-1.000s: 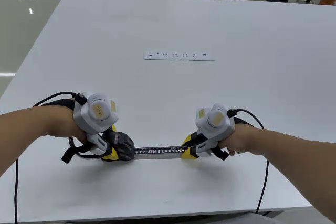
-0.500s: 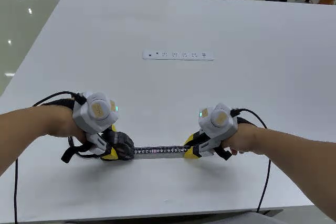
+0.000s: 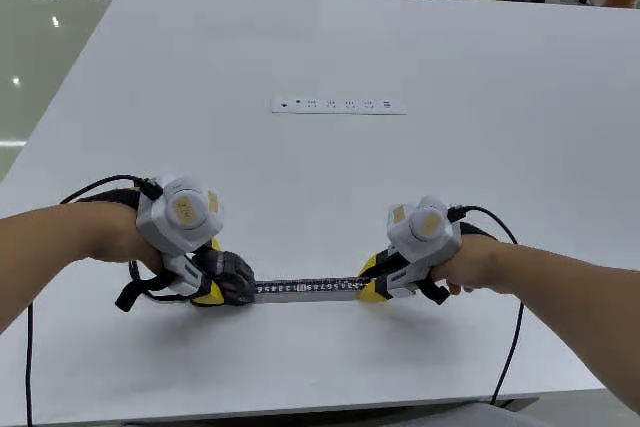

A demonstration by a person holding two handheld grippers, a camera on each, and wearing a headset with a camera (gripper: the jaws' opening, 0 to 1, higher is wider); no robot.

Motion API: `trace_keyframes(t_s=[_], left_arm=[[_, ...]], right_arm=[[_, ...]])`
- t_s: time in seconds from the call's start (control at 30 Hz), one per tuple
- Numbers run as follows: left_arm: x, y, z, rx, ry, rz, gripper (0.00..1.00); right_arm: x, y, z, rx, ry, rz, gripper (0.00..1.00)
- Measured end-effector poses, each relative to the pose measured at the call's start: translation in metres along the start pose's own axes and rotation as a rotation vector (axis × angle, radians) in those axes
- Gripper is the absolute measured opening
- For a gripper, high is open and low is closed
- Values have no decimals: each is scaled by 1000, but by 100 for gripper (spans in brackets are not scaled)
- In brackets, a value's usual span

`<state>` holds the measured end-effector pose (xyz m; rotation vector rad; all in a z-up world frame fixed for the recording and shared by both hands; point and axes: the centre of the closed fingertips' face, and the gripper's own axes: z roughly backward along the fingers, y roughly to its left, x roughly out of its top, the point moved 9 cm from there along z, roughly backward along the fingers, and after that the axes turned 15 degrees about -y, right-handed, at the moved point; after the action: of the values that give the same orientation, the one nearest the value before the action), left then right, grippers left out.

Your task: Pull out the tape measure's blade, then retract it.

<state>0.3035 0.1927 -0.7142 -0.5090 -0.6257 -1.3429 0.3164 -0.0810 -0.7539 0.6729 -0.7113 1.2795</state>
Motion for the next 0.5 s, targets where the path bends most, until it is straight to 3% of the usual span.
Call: trace_keyframes(t_s=[0.5], left_arm=[[0, 0, 0, 1, 2, 2, 34]], right_arm=[[-9, -2, 14, -7, 6, -15, 13]])
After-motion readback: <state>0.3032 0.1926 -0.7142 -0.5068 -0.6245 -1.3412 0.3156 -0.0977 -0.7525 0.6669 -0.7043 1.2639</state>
